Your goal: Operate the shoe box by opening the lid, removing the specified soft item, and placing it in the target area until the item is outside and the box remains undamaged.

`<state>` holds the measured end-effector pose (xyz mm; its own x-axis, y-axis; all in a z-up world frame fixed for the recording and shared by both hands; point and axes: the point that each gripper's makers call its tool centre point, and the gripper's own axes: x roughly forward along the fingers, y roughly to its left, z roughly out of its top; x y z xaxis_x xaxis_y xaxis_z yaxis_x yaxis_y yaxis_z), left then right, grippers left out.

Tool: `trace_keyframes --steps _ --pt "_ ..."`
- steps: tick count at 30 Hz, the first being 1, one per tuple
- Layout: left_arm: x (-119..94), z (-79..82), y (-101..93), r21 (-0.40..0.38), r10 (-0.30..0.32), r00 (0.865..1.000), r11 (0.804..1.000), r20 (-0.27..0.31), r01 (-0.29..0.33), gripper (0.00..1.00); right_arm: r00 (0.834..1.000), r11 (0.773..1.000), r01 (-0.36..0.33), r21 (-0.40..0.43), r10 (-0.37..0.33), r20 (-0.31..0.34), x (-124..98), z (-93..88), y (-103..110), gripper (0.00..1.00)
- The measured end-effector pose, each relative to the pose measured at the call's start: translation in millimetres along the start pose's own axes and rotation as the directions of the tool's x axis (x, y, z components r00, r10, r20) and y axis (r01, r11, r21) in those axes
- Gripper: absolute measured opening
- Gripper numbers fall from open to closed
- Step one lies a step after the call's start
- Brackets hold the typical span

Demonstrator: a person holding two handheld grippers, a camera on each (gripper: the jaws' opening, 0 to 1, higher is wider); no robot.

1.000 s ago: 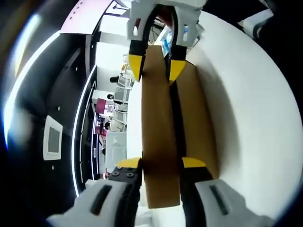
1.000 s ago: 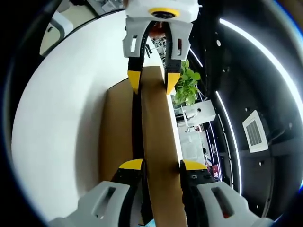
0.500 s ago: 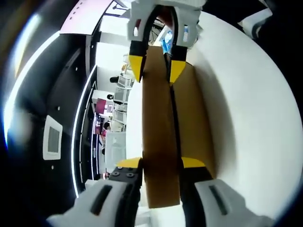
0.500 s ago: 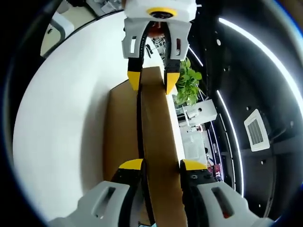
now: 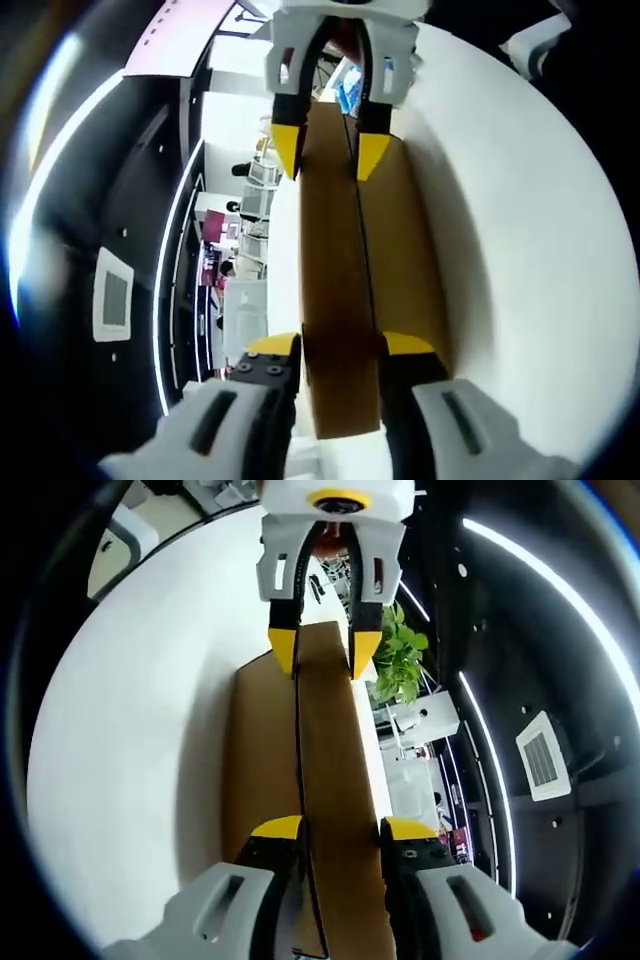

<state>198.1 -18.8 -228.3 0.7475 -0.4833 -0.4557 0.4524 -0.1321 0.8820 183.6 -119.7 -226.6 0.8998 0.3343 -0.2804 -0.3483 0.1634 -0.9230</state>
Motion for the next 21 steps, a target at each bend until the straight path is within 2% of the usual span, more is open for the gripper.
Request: trace_keyframes --steps 21 --pt "7.8 -2.2 -11.6 0.031 0.034 0.999 0.999 -0.021 -0.034 0.31 1.000 1.000 -0.009 -0.010 0.009 -0.001 0.7 -2.0 11.6 0.29"
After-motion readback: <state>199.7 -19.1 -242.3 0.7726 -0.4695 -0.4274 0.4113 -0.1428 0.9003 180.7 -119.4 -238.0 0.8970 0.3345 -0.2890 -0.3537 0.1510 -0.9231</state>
